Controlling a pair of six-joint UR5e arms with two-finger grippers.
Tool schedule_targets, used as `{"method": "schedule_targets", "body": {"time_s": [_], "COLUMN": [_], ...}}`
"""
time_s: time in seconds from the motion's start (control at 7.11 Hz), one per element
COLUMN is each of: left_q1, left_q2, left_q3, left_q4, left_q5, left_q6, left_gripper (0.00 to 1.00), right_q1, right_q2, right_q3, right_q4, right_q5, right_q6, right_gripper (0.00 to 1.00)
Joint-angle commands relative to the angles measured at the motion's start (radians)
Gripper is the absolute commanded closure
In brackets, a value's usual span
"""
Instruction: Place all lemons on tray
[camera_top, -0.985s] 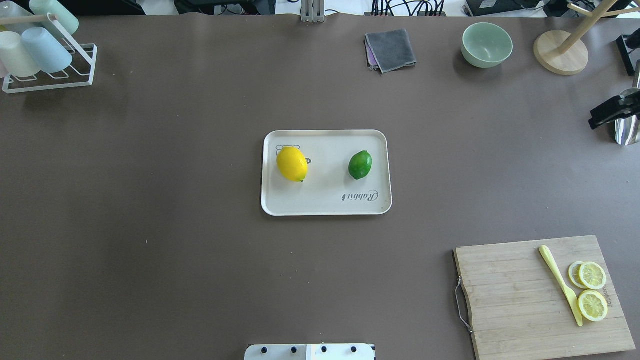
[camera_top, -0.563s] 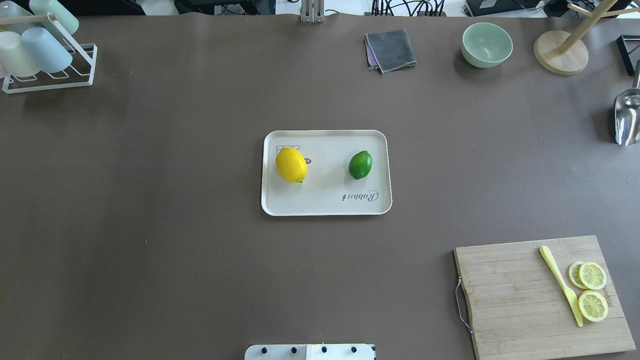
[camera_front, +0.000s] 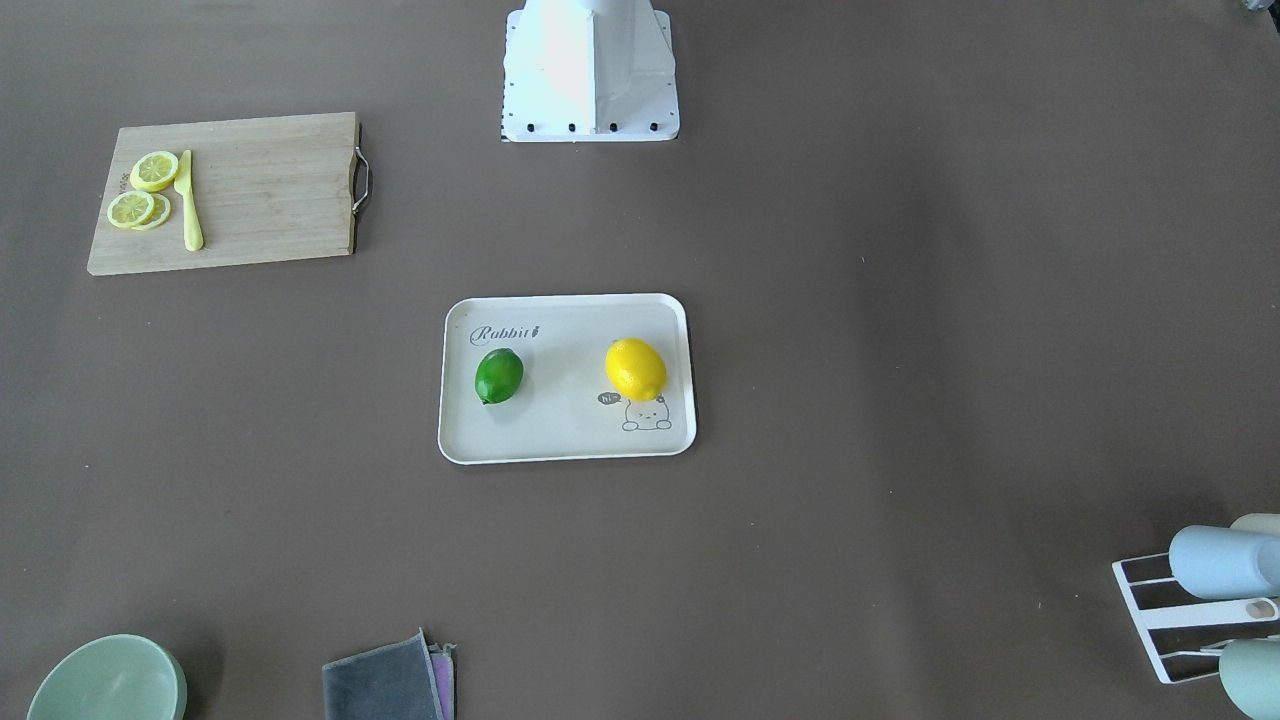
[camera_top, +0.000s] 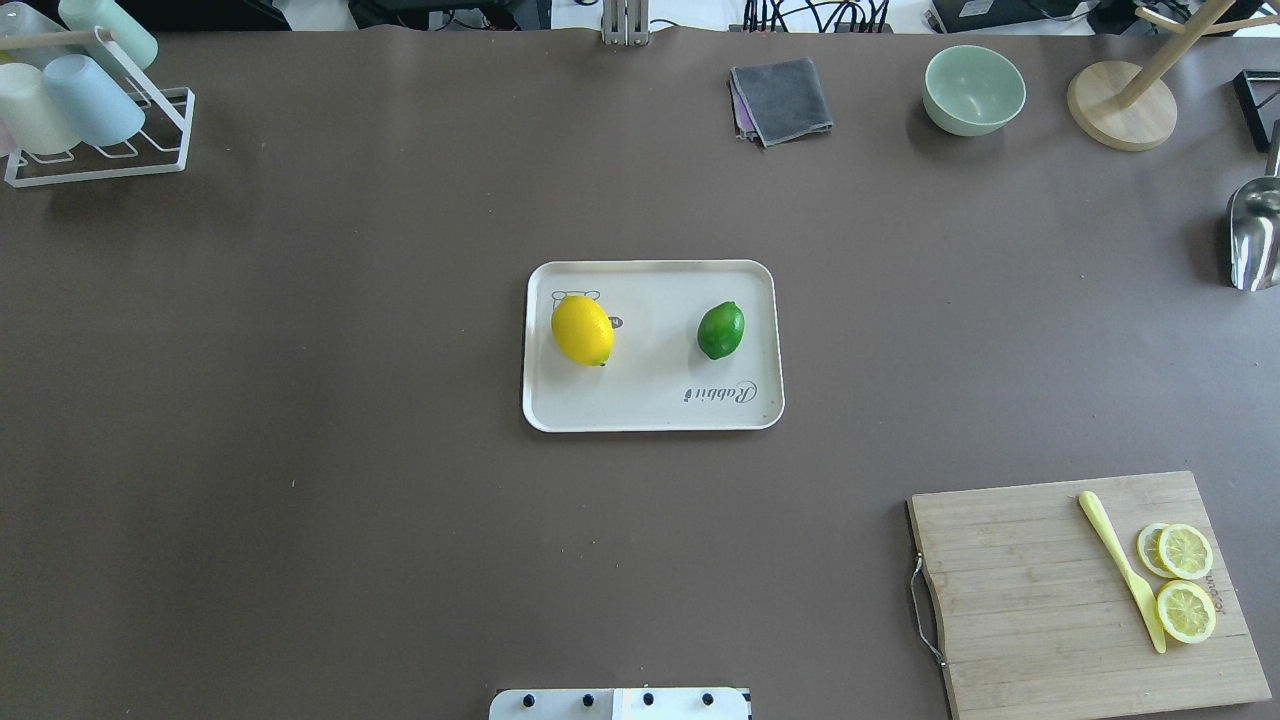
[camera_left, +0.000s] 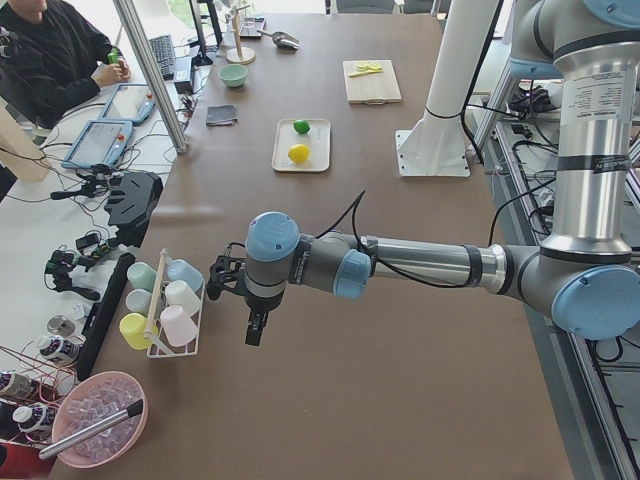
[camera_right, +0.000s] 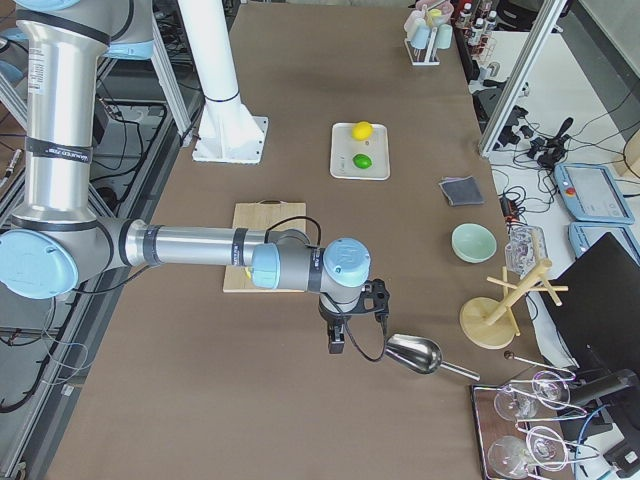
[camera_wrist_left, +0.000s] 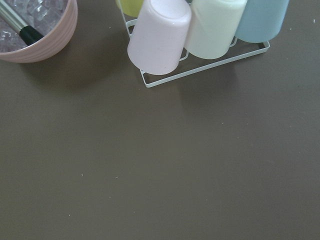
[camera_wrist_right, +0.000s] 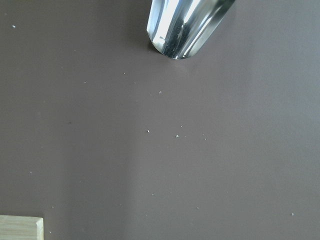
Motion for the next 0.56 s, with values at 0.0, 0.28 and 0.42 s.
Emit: {"method": "schedule_targets", "body": {"time_s": [0.0, 0.28, 0.42], "left_q1": [0.000, 0.000, 0.000], "left_q2": [-0.016, -0.010, -0.010], "left_q3": [-0.022, -0.033, -0.030], "left_q4": [0.054, 0.068, 0.068], "left_q5": [0.001, 0.008, 0.008], "left_q6": [-0.008, -0.010, -0.010], "left_gripper": [0.02, 0.02, 0.02], "right_q1": [0.007, 0.007, 0.007], "right_q2": [0.027, 0.049, 0.050], "right_q3": [0.021, 0.024, 0.024], "right_q4": [-0.011, -0.013, -0.011], "right_q5": [-0.004, -0.001, 0.001], "right_q6": [0.023, 0.058, 0.075], "right_gripper": [0.00, 0.00, 0.00]}}
